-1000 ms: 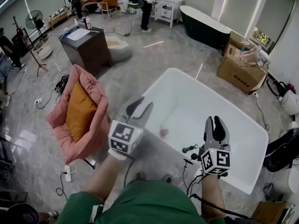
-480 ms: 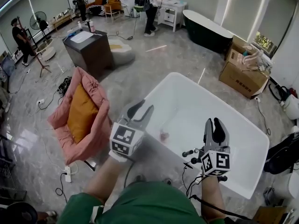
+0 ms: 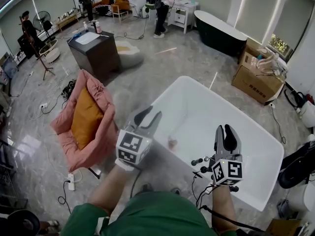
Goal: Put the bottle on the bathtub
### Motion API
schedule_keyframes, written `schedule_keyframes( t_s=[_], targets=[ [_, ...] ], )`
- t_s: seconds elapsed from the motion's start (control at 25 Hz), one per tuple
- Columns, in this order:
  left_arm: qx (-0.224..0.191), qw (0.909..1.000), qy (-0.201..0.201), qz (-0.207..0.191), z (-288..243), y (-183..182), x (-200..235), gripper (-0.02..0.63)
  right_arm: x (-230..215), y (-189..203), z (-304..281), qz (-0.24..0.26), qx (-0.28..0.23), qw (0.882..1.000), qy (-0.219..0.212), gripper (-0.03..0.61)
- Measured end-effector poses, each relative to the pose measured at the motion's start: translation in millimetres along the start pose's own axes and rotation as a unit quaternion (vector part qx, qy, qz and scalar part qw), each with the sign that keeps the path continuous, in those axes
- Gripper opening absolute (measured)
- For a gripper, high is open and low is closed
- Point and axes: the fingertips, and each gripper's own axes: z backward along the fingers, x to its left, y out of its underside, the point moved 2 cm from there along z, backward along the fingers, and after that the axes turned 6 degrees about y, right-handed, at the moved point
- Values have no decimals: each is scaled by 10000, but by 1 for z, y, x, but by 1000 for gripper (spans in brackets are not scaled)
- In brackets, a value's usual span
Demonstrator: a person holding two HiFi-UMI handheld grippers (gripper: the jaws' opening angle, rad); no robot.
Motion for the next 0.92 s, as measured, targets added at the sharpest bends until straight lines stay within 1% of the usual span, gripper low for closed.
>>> schedule_keyframes(
  t_s=[0.4, 0.52, 0.92],
  targets=[
    [47, 10000, -86, -4, -5, -1, -9, 126, -12, 0, 1, -56, 5, 10000, -56, 92],
    [19, 9999, -128, -10, -10, -2, -15, 124, -20, 0, 1, -76, 11, 9999, -88, 92],
    [106, 9998, -173, 15, -27, -4, -41, 123, -50, 3, 4, -111, 14, 9998, -187, 91]
  ],
)
